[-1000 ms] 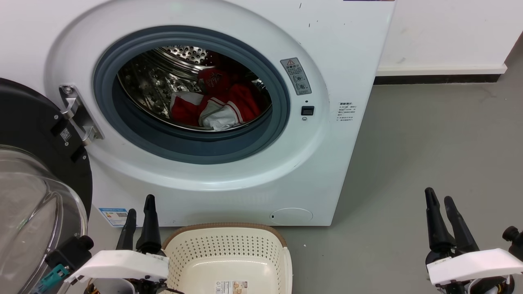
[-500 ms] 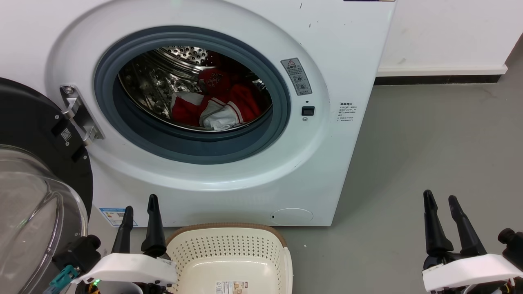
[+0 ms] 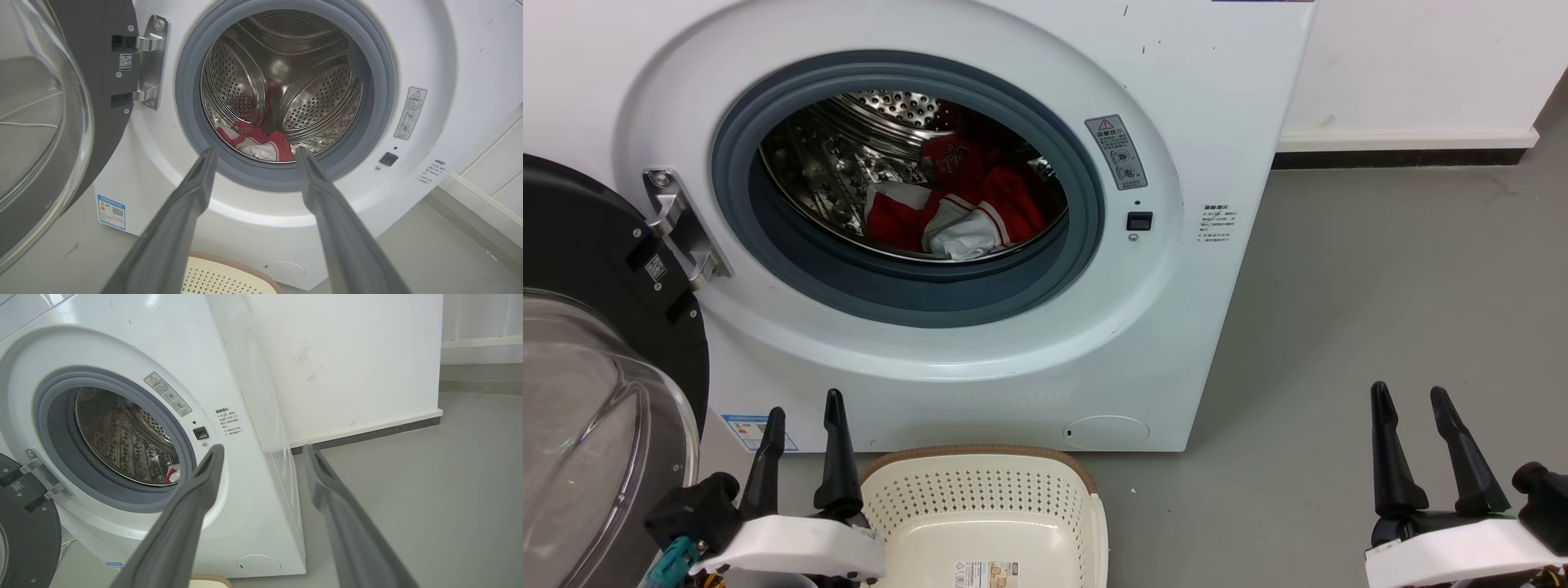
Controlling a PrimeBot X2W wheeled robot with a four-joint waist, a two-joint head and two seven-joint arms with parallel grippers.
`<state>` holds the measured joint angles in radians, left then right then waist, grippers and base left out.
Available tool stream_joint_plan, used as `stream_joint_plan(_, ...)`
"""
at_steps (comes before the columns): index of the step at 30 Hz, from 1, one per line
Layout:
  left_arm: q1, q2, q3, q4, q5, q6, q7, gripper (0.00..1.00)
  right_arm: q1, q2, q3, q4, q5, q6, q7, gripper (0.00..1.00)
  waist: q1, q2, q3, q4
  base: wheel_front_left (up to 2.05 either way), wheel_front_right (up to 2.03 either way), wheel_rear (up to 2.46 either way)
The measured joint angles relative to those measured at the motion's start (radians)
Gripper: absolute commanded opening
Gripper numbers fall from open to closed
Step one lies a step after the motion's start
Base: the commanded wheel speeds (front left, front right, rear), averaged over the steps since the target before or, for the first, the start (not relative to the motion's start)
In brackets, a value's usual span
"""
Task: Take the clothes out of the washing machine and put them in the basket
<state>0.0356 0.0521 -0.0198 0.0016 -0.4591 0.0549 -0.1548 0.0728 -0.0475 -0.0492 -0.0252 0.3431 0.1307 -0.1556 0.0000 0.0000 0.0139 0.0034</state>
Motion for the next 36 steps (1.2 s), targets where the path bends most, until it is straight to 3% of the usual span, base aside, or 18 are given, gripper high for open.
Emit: stream_joint_plan(36, 0.039, -0.001, -0.013, -0.022, 0.303, 0.02, -0.079, 1.0, 0.049, -0.001, 0.007, -0.08, -0.314, 0.0, -0.078, 1.0, 0.0, 0.0, -0.002, -0.004, 0.0, 0.0, 0.0)
